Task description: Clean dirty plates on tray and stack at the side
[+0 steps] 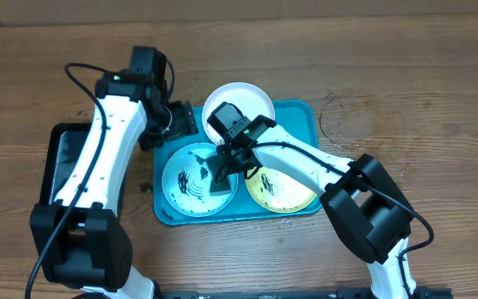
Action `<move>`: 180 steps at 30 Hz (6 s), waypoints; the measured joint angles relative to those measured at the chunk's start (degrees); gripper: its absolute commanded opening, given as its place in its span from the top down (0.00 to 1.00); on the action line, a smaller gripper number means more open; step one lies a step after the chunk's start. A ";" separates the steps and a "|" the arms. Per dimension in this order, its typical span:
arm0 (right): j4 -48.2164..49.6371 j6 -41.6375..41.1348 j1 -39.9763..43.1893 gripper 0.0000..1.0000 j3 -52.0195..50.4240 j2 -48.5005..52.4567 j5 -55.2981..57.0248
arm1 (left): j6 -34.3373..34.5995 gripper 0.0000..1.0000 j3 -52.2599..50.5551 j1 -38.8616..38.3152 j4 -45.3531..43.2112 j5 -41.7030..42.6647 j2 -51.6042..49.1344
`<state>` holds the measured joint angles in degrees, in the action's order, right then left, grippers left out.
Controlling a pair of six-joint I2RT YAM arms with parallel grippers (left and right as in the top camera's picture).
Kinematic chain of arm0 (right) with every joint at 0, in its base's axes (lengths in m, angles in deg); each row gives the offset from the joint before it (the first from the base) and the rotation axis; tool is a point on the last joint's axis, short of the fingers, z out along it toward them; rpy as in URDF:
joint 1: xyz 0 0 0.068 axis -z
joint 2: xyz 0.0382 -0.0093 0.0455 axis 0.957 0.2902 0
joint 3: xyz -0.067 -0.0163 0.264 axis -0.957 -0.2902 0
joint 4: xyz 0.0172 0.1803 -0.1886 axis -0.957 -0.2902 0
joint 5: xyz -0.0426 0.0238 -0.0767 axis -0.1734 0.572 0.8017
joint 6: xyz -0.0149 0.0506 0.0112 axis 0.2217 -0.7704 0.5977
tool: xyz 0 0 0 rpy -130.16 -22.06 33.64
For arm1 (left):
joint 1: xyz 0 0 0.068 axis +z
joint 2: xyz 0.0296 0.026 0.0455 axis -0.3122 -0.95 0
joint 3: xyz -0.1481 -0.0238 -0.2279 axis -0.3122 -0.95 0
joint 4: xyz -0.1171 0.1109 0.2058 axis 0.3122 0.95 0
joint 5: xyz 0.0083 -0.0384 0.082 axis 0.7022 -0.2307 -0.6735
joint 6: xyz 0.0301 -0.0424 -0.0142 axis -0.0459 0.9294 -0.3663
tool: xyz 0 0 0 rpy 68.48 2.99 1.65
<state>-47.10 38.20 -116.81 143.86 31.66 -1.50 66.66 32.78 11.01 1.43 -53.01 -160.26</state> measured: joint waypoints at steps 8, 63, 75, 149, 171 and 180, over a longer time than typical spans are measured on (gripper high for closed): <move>1.09 -3.87 0.11 0.93 0.00 0.00 -0.02 | -0.17 0.26 -8.74 -4.87 -4.57 2.36 -0.07; 3.04 -6.95 0.50 0.93 -0.02 0.00 -5.62 | -8.41 0.96 -15.93 -2.60 -15.23 2.86 -8.28; 3.34 -6.88 0.39 0.96 -0.02 0.00 -7.45 | -2.23 0.96 -15.65 -3.06 -12.98 -23.85 -7.89; -1.07 0.22 -0.31 0.60 0.20 -0.20 -9.22 | -2.91 0.96 -5.64 -2.51 -1.66 -7.43 -8.74; 4.57 -2.19 -0.26 0.94 -2.56 -0.20 -2.29 | -3.04 0.95 -5.64 -2.51 -1.46 -7.02 -8.74; 4.70 -5.75 0.55 0.96 -2.58 -0.20 -1.92 | -5.99 0.96 -5.95 -2.51 -5.40 -4.22 -8.74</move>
<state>-42.40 32.45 -116.27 141.28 31.46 -3.42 60.68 26.84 8.50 -3.97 -57.23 -169.01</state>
